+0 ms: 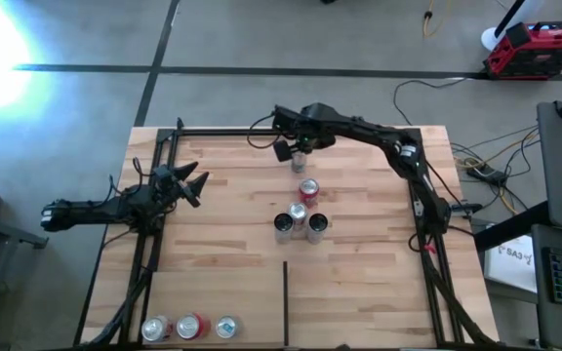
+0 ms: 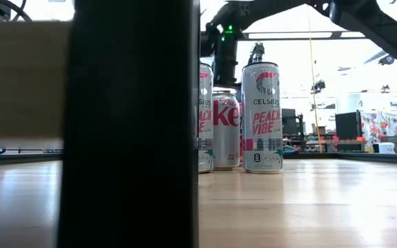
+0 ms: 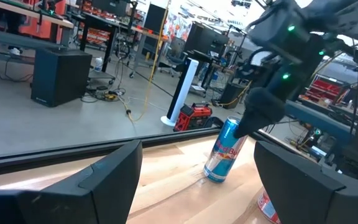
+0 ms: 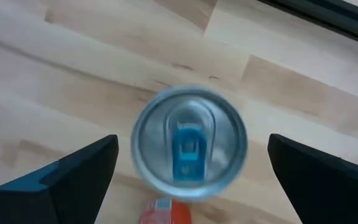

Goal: Place canned beverage on shelf
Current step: Move the blue soda can to the center of the table

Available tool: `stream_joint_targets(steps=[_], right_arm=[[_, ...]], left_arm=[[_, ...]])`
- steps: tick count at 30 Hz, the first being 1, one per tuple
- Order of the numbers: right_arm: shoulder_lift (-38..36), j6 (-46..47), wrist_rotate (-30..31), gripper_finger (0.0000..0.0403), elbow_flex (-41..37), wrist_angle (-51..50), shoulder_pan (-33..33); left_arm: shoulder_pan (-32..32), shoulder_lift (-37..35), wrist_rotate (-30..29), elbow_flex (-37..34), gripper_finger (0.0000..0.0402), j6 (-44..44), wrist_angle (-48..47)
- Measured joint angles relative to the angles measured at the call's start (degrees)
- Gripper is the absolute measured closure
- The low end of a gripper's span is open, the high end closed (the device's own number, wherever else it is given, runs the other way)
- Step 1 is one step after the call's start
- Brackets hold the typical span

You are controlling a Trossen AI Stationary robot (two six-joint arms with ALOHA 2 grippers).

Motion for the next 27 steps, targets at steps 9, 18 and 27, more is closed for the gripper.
stream_joint_targets(steps=[9, 18, 27], right_arm=[[3.2, 0.8, -0.6, 0.0003, 0.0, 1.8, -0.8], [3.9, 6.0, -1.0, 0.0106, 0.0, 2.1, -0.8], [3.9, 6.7, -2.1, 0.0187, 0.0, 1.0, 0.1]], left_arm=[[0.0, 0.0, 0.0, 0.0, 0.0107, 0.0, 0.0], [0.0, 0.0, 0.0, 0.0, 0.0107, 0.0, 0.0], [0.0, 0.0, 0.0, 0.0, 0.0107, 0.0, 0.0]])
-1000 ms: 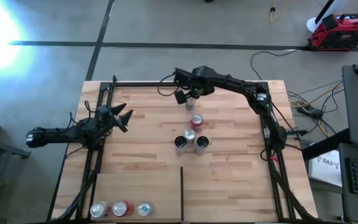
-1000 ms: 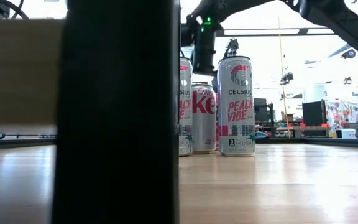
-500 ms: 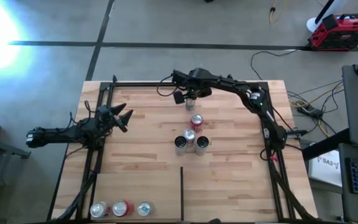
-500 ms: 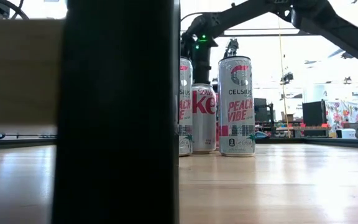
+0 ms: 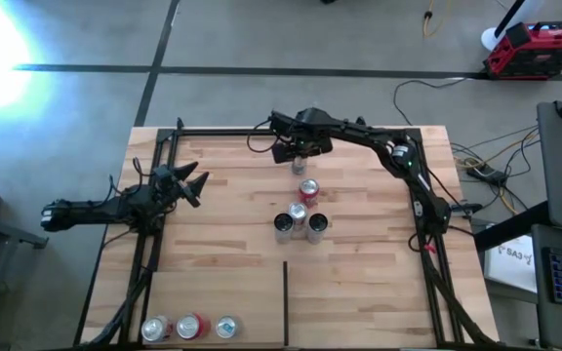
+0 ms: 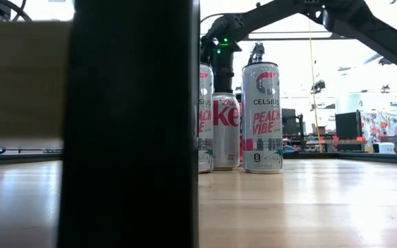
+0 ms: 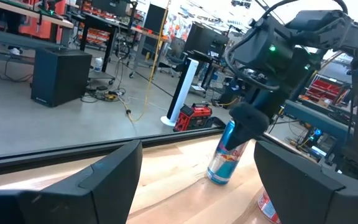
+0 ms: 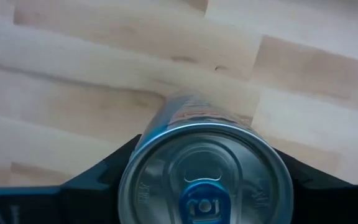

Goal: Place canned beverage on shelf
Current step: Move the blue soda can to the center of the table

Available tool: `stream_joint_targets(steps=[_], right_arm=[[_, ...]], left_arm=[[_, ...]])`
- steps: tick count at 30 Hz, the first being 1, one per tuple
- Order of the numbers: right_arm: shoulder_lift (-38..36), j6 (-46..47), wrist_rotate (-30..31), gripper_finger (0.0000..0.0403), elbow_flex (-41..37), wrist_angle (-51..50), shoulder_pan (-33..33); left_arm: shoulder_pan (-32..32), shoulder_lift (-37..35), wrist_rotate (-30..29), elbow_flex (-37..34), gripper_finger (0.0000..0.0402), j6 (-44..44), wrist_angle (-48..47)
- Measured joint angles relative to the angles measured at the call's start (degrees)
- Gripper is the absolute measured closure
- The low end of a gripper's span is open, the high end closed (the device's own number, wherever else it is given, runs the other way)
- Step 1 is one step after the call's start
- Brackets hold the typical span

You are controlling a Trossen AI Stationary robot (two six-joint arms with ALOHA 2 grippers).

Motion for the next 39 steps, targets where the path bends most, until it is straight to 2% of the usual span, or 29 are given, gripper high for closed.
stream_joint_targets(steps=[17, 27, 39], right_arm=[[0.0, 0.7, -0.9, 0.0187, 2.9, -3.7, 8.7], [0.0, -4.5, 1.5, 0.0187, 3.6, -3.7, 14.3], [0.0, -6.8, 1.4, 0.0187, 3.6, -3.3, 16.7]], left_arm=[[0.0, 0.0, 0.0, 0.0, 0.0107, 0.0, 0.0], [0.0, 0.0, 0.0, 0.0, 0.0107, 0.0, 0.0], [0.0, 0.0, 0.0, 0.0, 0.0107, 0.0, 0.0]])
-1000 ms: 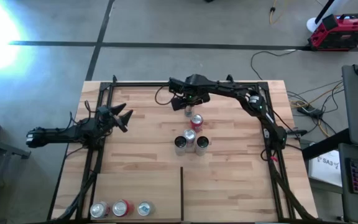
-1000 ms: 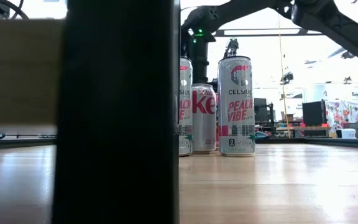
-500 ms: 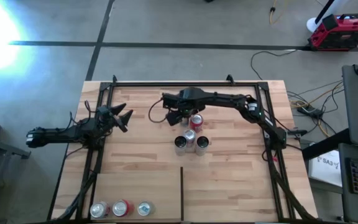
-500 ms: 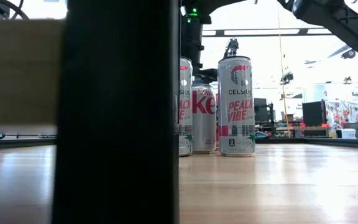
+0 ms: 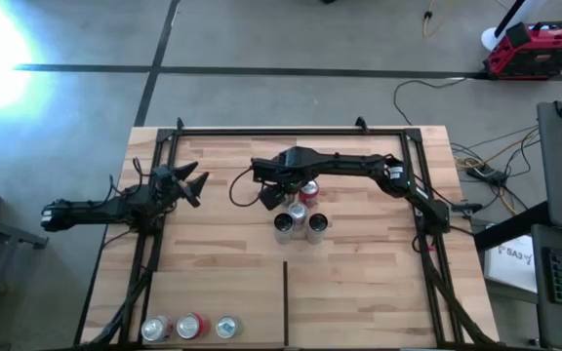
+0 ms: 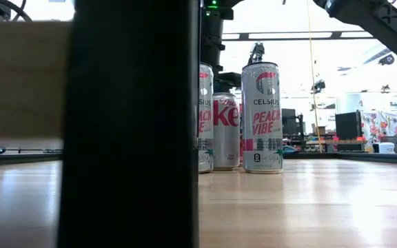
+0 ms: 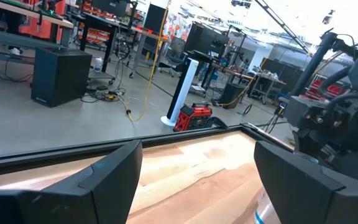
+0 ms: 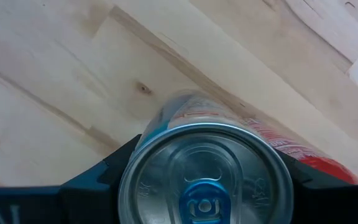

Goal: Place canned beverage on shelf
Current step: Move the blue soda can to the center of the table, then put the left white pink soda can on the shelf

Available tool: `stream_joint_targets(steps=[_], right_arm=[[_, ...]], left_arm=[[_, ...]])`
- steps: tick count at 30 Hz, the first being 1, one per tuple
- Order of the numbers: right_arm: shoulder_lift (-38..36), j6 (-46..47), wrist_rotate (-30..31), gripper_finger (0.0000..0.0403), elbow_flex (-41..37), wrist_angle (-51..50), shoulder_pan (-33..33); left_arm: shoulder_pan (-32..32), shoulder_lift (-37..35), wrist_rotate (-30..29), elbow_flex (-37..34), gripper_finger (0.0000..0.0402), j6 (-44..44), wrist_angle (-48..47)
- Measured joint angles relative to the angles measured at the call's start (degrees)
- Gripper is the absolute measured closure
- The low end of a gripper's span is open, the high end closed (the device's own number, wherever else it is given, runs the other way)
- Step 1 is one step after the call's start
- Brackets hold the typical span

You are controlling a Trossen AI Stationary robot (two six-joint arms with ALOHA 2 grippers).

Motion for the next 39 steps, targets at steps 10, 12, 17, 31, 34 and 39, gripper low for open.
stream_joint_targets(steps=[10, 12, 17, 31, 34, 39], right_arm=[[0.0, -0.3, -0.6, 0.0181, 0.0, 0.5, 0.8], [0.0, -0.3, -0.4, 0.0168, 0.0, 0.5, 0.8], [0.0, 0.6, -0.2, 0.0129, 0.0, 1.0, 0.7], [-0.2, 1.2, 1.5, 0.0112, 5.5, -4.6, 0.5], [-0.6, 1.2, 1.1, 0.0114, 10.0, -10.0, 0.0], [-5.3, -0.4, -4.3, 0.0115, 8.4, -14.3, 0.1]], left_arm=[[0.0, 0.0, 0.0, 0.0, 0.0107, 0.0, 0.0], [0.0, 0.0, 0.0, 0.0, 0.0107, 0.0, 0.0], [0.0, 0.0, 0.0, 0.0, 0.0107, 0.0, 0.0], [0.0, 0.0, 0.0, 0.0, 0.0107, 0.0, 0.0], [0.0, 0.0, 0.0, 0.0, 0.0107, 0.0, 0.0], [0.0, 0.0, 0.0, 0.0, 0.0107, 0.0, 0.0]])
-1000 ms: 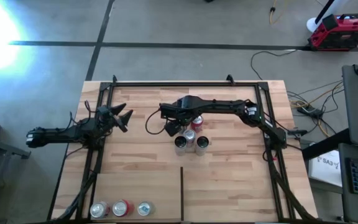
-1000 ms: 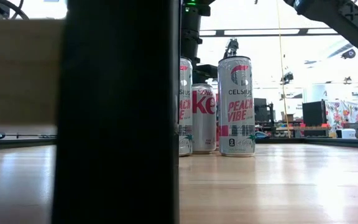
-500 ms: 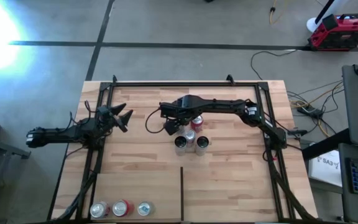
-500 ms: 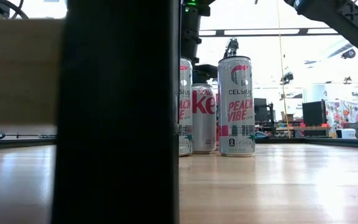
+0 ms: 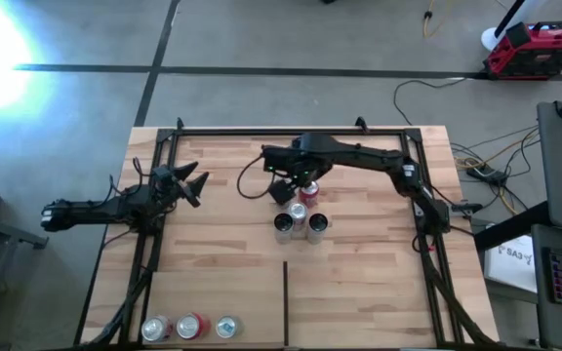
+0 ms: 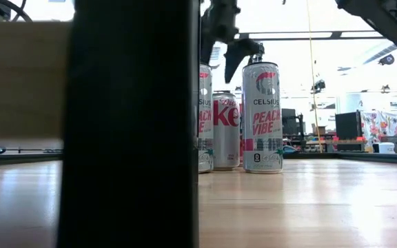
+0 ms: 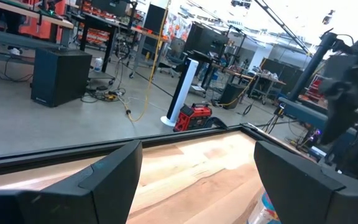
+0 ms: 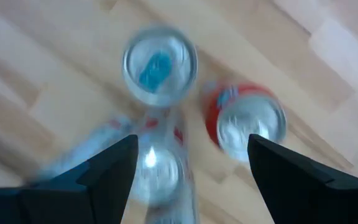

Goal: Place canned beverage on shelf
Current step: Put the left white pink soda can on the shelf

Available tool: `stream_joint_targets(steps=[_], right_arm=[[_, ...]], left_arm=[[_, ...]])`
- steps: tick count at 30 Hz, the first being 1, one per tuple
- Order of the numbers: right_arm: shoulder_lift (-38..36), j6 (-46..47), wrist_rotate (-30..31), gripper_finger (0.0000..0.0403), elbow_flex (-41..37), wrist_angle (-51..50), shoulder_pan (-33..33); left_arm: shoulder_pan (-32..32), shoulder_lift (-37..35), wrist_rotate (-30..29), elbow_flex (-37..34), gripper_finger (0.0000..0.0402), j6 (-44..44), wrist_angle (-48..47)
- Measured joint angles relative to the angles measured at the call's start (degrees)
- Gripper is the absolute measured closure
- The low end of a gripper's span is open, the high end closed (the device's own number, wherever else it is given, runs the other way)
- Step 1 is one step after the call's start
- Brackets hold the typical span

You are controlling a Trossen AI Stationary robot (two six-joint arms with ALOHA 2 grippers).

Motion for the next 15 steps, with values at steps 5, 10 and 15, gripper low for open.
stream_joint_targets(steps=[5, 10, 15], right_arm=[[-6.1, 1.2, -0.6, 0.0123, -2.9, -1.1, 0.1], [-17.6, 6.1, 0.5, 0.0155, -13.3, -1.3, 0.1], [-31.6, 13.5, 1.0, 0.0193, -30.9, 0.7, 0.3]], left_arm=[[0.0, 0.0, 0.0, 0.0, 0.0107, 0.0, 0.0], [0.0, 0.0, 0.0, 0.0, 0.0107, 0.0, 0.0], [0.0, 0.0, 0.0, 0.0, 0.0107, 0.0, 0.0]])
